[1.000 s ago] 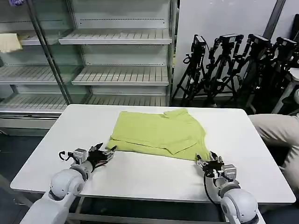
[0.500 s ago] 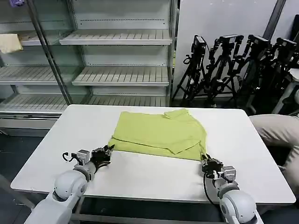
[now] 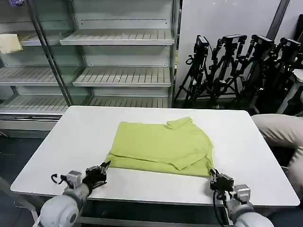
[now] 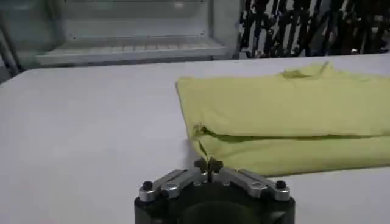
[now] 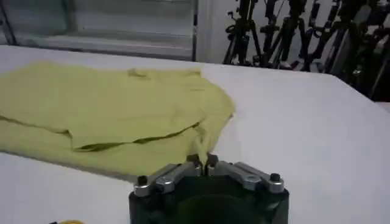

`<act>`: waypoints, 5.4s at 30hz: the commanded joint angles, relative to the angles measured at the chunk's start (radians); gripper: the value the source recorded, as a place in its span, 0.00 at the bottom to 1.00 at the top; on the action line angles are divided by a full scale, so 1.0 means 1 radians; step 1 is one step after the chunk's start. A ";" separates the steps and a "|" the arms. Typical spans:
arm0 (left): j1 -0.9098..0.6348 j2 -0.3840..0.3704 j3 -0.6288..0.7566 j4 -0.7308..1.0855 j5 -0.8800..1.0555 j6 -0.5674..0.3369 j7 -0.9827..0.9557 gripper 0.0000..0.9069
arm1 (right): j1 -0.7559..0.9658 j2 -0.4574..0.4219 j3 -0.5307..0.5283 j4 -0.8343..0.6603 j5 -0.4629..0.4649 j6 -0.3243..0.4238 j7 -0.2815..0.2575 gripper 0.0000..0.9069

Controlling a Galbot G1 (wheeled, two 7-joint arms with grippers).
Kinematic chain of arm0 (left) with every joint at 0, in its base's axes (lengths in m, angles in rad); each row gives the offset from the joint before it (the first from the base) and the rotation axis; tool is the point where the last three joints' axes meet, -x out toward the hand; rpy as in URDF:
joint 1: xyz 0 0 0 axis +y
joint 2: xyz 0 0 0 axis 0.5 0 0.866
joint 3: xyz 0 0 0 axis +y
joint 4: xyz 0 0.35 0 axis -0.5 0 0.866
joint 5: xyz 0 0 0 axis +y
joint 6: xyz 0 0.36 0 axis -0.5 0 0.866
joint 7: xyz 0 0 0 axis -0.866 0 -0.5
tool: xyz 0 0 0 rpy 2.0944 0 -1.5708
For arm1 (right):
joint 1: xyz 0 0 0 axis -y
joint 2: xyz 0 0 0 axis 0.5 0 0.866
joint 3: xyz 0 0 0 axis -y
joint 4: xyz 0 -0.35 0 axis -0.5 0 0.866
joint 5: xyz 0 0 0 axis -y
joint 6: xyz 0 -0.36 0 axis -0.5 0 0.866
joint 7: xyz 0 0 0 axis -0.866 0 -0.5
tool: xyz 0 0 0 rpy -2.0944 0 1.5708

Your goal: Fold and organize the clothes.

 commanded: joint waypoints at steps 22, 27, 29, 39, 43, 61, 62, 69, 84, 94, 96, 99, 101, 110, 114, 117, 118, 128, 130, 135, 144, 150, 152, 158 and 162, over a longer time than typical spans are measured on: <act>0.027 0.164 -0.089 -0.162 -0.047 0.005 -0.015 1.00 | 0.158 -0.072 0.074 0.068 0.005 -0.027 -0.008 1.00; -0.308 0.166 0.102 0.024 -0.049 0.005 -0.013 1.00 | 0.502 -0.071 -0.126 -0.146 0.008 -0.040 0.100 1.00; -0.399 0.161 0.161 0.094 -0.059 0.005 -0.009 1.00 | 0.635 -0.057 -0.212 -0.283 0.031 -0.040 0.151 1.00; -0.671 0.096 0.359 0.421 -0.126 0.003 0.006 1.00 | 0.905 0.037 -0.333 -0.643 0.095 -0.041 0.243 1.00; -0.727 0.056 0.383 0.539 -0.074 -0.015 0.019 1.00 | 0.928 0.066 -0.340 -0.700 0.105 -0.040 0.250 1.00; -0.784 0.015 0.413 0.666 -0.025 0.005 0.040 1.00 | 0.954 0.149 -0.333 -0.862 0.054 -0.041 0.184 1.00; -0.781 0.017 0.410 0.663 -0.025 0.005 0.044 1.00 | 0.956 0.151 -0.336 -0.862 0.054 -0.041 0.181 1.00; -0.750 0.032 0.393 0.645 -0.031 0.005 0.077 1.00 | 0.972 0.161 -0.346 -0.889 0.049 -0.041 0.178 1.00; -0.731 0.012 0.387 0.645 -0.022 0.004 0.082 0.02 | 0.977 0.159 -0.352 -0.924 0.080 -0.043 0.157 0.00; -0.719 0.002 0.383 0.640 -0.025 -0.021 0.078 0.01 | 0.977 0.155 -0.351 -0.922 0.061 0.006 0.112 0.00; -0.719 0.002 0.379 0.636 -0.039 -0.060 0.075 0.02 | 0.975 0.146 -0.354 -0.894 0.039 0.048 0.095 0.00; -0.717 0.007 0.365 0.614 -0.074 -0.089 0.068 0.02 | 0.967 0.120 -0.363 -0.830 0.048 0.051 0.096 0.00; -0.707 0.015 0.355 0.576 -0.086 -0.099 0.065 0.01 | 0.949 0.093 -0.372 -0.768 0.056 0.039 0.104 0.00; -0.578 0.068 0.287 0.405 -0.116 -0.097 0.062 0.02 | 0.816 -0.012 -0.351 -0.524 0.127 -0.008 0.140 0.00; -0.516 0.086 0.236 0.351 -0.127 -0.097 0.059 0.02 | 0.727 -0.040 -0.329 -0.440 0.140 -0.010 0.146 0.00; -0.446 0.096 0.194 0.305 -0.124 -0.096 0.060 0.02 | 0.655 -0.039 -0.309 -0.384 0.140 0.000 0.149 0.00; -0.410 0.091 0.172 0.274 -0.120 -0.096 0.060 0.02 | 0.628 -0.034 -0.305 -0.365 0.140 0.006 0.148 0.00; -0.193 0.068 0.038 0.127 -0.093 -0.097 0.066 0.02 | 0.458 -0.026 -0.289 -0.213 0.071 0.030 0.174 0.00; -0.181 0.063 0.037 0.114 -0.087 -0.097 0.067 0.02 | 0.442 -0.031 -0.277 -0.205 0.055 0.025 0.170 0.00; -0.191 0.068 0.053 0.119 -0.083 -0.095 0.065 0.02 | 0.409 -0.035 -0.230 -0.212 0.044 0.018 0.164 0.00; -0.169 0.086 0.052 0.112 -0.081 -0.095 0.062 0.02 | 0.373 -0.030 -0.204 -0.198 0.044 0.008 0.153 0.00; -0.146 0.097 0.065 0.094 -0.073 -0.066 0.063 0.02 | 0.375 -0.030 -0.204 -0.214 0.047 0.011 0.149 0.00; -0.145 0.098 0.064 0.090 -0.069 -0.056 0.063 0.02 | 0.377 -0.028 -0.210 -0.217 0.046 0.013 0.149 0.00; -0.123 0.111 0.062 0.083 0.042 -0.009 0.064 1.00 | 0.373 -0.027 -0.220 -0.213 0.032 0.011 0.130 1.00; -0.139 0.101 0.021 0.089 -0.018 -0.052 0.022 1.00 | 0.352 -0.025 -0.174 -0.180 0.026 0.013 0.124 1.00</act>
